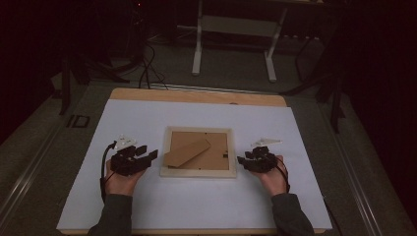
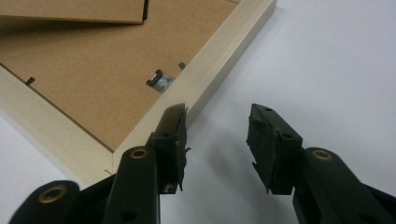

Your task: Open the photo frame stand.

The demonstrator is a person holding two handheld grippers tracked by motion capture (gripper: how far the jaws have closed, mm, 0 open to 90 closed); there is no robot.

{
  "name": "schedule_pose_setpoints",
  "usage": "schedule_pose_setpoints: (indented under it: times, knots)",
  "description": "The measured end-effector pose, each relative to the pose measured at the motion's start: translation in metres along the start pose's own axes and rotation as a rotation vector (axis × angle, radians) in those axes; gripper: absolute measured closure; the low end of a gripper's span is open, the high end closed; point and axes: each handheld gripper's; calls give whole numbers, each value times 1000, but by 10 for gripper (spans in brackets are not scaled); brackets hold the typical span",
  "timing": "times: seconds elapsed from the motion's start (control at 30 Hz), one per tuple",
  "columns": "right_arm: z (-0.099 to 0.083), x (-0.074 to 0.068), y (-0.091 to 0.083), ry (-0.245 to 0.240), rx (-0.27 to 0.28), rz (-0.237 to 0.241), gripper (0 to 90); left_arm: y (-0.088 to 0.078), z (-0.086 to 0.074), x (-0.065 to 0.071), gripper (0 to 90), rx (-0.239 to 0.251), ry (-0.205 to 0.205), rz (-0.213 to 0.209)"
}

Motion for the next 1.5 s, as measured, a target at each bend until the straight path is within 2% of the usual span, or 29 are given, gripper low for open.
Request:
schedule_pose_setpoints:
  times: [0.07, 0.23, 0.3, 0.47, 0.7, 0.8, 0.9, 1.03, 1.2, 1.4, 1.5]
  knots:
    - [0, 0, 0, 0, 0, 1, 566, 0, 5, 3, 547, 7, 16, -20]
    - [0, 1, 0, -1, 0, 2, 561, 2, 11, 11, 534, 13, 32, -43]
    - [-1, 1, 0, -1, 0, 4, 560, 3, 13, 14, 535, 6, 40, -50]
    - [-1, 2, -1, 10, 6, 7, 558, 10, 17, 24, 543, -11, 95, -59]
    - [-1, 4, -4, 16, 17, 9, 558, 23, 26, 35, 480, -54, 148, -59]
    - [-1, 4, -4, 19, 18, 12, 557, 28, 30, 39, 438, -74, 162, -57]
    - [-2, 5, -3, 19, 16, 12, 556, 33, 34, 41, 433, -87, 170, -67]
    - [-2, 5, -2, 21, 13, 13, 555, 40, 39, 44, 451, -107, 183, -91]
    - [-2, 6, -2, 20, 10, 14, 555, 51, 43, 50, 462, -145, 203, -98]
    - [-2, 6, -3, 22, 13, 14, 554, 58, 46, 55, 465, -153, 213, -108]
    - [-3, 6, -3, 23, 12, 16, 553, 67, 49, 60, 453, -185, 222, -119]
Point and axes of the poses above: each handheld gripper's, and its own axes: y roughly forward along the jaws, z roughly out of its top, x roughly to its right, and after that the axes turned 12 degrees about z, right-handed
